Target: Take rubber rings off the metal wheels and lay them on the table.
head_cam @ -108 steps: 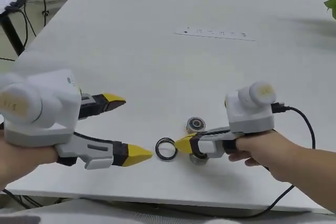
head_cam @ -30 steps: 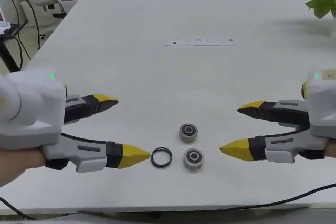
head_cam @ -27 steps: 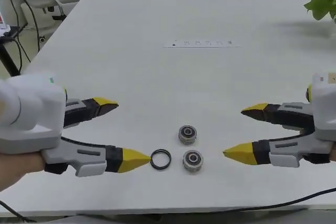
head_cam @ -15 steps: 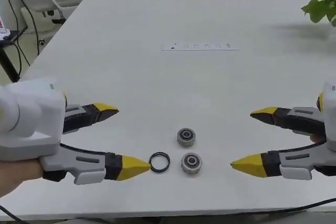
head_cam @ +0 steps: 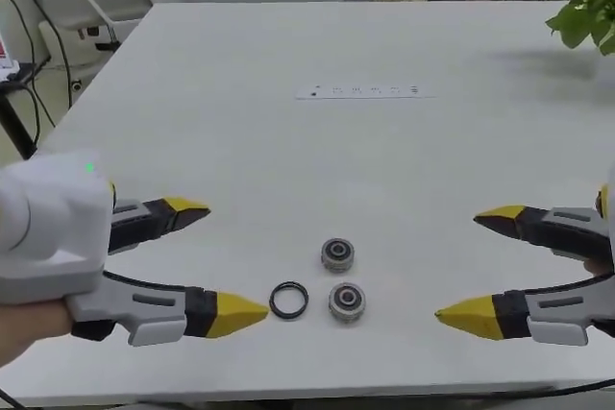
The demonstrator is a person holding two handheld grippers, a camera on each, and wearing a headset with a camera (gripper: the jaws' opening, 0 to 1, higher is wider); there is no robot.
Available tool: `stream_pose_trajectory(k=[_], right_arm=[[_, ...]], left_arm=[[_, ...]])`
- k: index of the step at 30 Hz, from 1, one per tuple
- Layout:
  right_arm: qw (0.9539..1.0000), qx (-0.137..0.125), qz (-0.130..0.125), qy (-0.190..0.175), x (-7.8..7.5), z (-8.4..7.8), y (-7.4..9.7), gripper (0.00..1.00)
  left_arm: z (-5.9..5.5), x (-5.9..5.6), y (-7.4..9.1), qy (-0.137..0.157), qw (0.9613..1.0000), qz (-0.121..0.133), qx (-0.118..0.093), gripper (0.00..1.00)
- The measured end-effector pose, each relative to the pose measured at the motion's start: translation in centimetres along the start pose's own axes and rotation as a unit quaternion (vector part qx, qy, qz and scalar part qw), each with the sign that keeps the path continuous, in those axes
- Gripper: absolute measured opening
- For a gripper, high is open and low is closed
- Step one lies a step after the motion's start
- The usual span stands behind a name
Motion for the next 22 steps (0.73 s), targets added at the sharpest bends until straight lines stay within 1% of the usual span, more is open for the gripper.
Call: stream_pose_trajectory(k=[14, 22], right_arm=[[0.9999, -0.004, -0.012, 0.001, 0.1, -0.4, 1.1, 0.81], [0.9999, -0.001, -0.014, 0.000, 0.3, -0.8, 1.3, 0.81]], left_arm=[[0.0, -0.6, 0.2, 0.002, 1.0000, 0.004, 0.003, 0.78], [-0.2, -0.9, 0.1, 0.004, 1.0000, 0.005, 0.005, 0.78]])
Point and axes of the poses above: the centre of the closed fingertips' face, and the gripper's own axes: y roughly backward along the fingers, x roughly to its left, z roughly out of its top, the point moved 10 cm from there along y, roughly backward along the fingers, and after that the axes turned 2 degrees about x, right-handed, at the moved point
